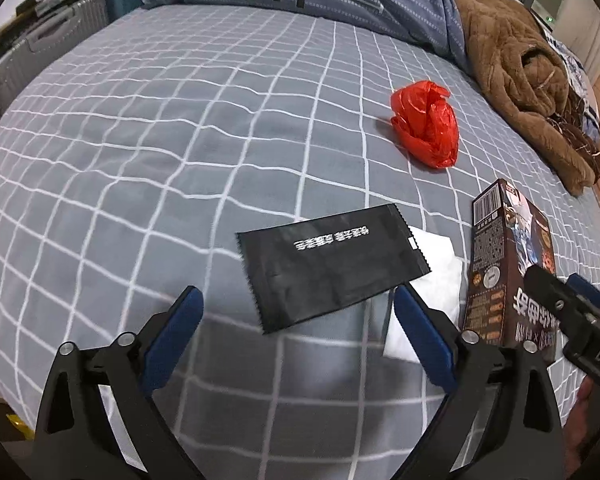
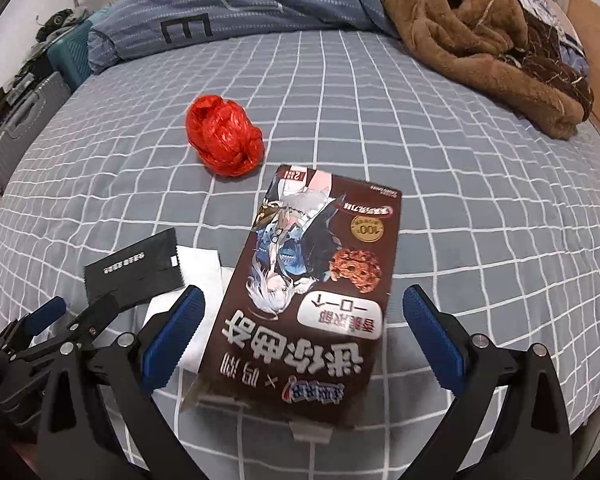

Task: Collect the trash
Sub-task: 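Grasp the brown cookie box with the right tool while the left tool grasps the black packet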

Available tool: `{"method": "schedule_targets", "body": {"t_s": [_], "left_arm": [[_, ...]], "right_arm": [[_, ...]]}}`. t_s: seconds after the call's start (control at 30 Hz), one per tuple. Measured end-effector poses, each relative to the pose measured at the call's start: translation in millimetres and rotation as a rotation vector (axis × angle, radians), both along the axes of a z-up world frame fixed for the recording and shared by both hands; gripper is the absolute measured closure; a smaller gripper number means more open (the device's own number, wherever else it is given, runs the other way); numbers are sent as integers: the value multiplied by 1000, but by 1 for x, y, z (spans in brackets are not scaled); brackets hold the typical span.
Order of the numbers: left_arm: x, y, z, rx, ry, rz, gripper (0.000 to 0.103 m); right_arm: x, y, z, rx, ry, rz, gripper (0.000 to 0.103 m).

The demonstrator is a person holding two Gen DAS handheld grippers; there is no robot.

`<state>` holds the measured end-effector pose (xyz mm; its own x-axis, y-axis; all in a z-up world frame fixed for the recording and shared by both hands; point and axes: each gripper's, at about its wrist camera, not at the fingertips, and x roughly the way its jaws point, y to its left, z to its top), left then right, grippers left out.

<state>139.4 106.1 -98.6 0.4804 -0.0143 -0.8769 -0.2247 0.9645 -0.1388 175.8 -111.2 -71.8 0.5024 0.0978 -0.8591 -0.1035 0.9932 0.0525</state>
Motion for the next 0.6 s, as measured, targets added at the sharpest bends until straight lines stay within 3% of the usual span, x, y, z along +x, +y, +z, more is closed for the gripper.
{"method": "schedule_targets", "body": {"t_s": [0.13,0.23,0.3,0.43,0.53,0.6], "left_arm": [[13,-3,-7,-7,15,-3,15],[21,-4,-15,-1,46,7,24],[25,-3,-19,0,68,20,30],[26,1,-21,17,93,45,52],[26,7,-21,13,94,56,75],[25,8,-19,16,84,55,83]], "right_arm": [[8,8,-12,-34,20,3,8],[12,13,-18,-61,25,4,6],[19,15,-27,-52,79,5,6],[24,9,-45,13,145,-28,8],[20,7,-46,35,127,-38,9],[19,7,-45,33,119,-39,9]]}}
